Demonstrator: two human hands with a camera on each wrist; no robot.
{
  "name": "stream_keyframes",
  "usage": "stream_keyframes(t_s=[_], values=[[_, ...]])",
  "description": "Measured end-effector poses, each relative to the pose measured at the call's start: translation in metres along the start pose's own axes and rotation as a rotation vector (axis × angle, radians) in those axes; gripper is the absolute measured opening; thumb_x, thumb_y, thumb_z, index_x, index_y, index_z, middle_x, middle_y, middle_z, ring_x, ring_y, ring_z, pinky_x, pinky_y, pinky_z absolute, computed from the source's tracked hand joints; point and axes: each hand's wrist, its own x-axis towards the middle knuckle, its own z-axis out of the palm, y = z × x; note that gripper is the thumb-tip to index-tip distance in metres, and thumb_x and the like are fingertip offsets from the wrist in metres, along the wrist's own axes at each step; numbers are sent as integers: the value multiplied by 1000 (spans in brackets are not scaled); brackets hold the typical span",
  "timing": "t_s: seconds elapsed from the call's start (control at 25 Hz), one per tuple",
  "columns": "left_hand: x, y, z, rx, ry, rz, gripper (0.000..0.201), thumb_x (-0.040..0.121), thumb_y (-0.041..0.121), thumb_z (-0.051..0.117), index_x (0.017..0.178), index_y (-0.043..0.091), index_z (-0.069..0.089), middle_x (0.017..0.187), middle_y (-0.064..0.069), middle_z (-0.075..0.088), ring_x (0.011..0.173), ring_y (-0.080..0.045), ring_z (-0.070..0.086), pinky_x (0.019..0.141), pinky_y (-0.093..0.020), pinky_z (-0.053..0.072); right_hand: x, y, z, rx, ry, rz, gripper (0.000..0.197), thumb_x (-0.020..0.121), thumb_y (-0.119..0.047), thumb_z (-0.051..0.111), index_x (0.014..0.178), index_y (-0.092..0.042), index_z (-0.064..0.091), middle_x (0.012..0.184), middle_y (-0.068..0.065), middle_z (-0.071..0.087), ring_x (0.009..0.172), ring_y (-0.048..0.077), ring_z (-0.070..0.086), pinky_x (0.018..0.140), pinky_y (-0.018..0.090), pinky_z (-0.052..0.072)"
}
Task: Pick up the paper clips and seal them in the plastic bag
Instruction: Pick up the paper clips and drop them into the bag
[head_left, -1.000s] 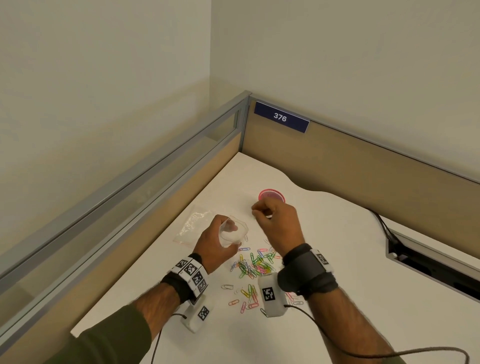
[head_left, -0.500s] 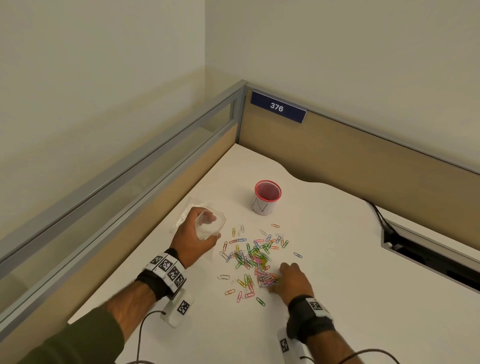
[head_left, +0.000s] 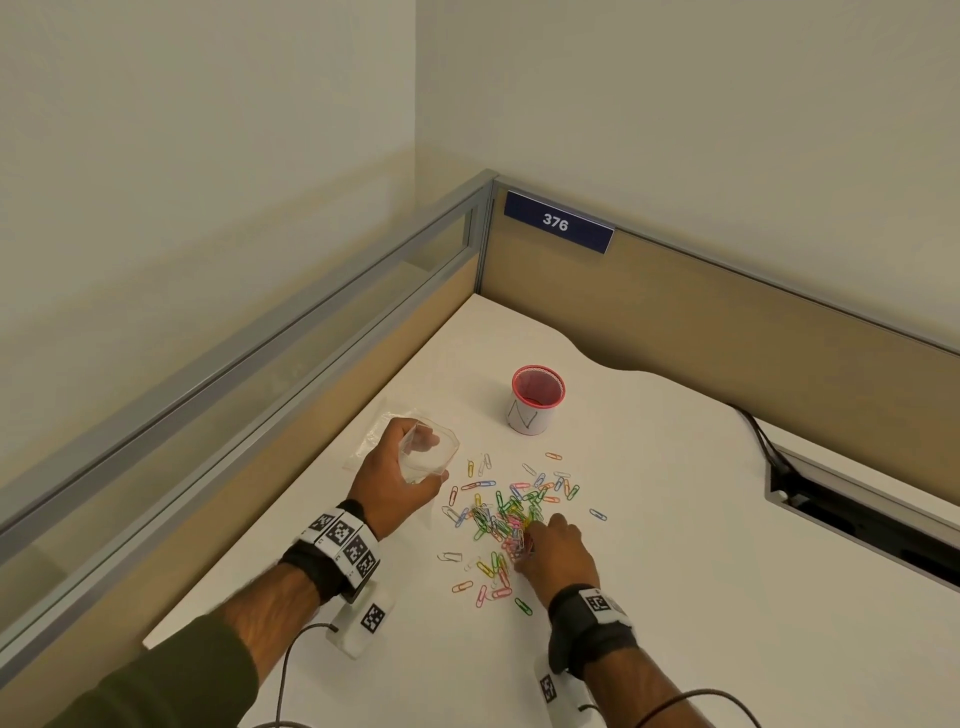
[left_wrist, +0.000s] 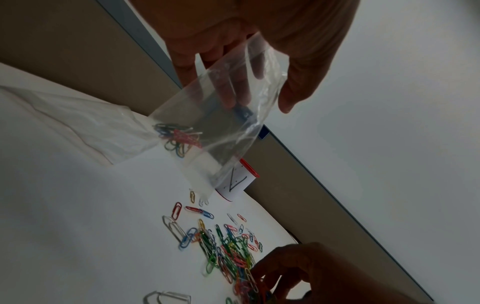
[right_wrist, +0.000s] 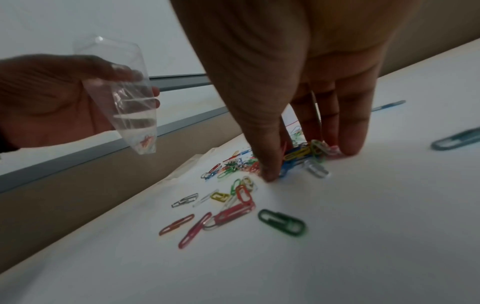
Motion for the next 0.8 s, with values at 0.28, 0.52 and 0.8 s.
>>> stream_keyframes(t_s=[0.28, 0.52, 0.8], values=[[0, 7, 9, 33, -20, 8, 52, 77, 12, 84, 117, 19, 51, 113, 4, 64, 112, -10, 61, 86, -4, 41, 9, -3, -12, 44, 37, -8, 20, 95, -16, 44, 105, -12, 60, 111, 9, 62, 102, 24, 60, 88, 30, 48], [1, 9, 14, 34, -30, 7, 52, 77, 12, 83, 116, 20, 51, 111, 8, 64, 112, -10, 62, 89, -9, 43, 10, 2, -37, 333, 71, 80, 19, 85, -4, 56, 74, -19, 61, 94, 8, 72, 86, 23, 66, 85, 36, 56], [6, 9, 22, 41, -52, 23, 54, 76, 16, 84, 117, 21, 50, 112, 6, 63, 111, -10, 61, 93, -16, 46, -13, -50, -139, 777, 362, -146, 11, 83, -4, 68, 87, -13, 72, 85, 0, 71, 80, 14, 67, 77, 24, 56]])
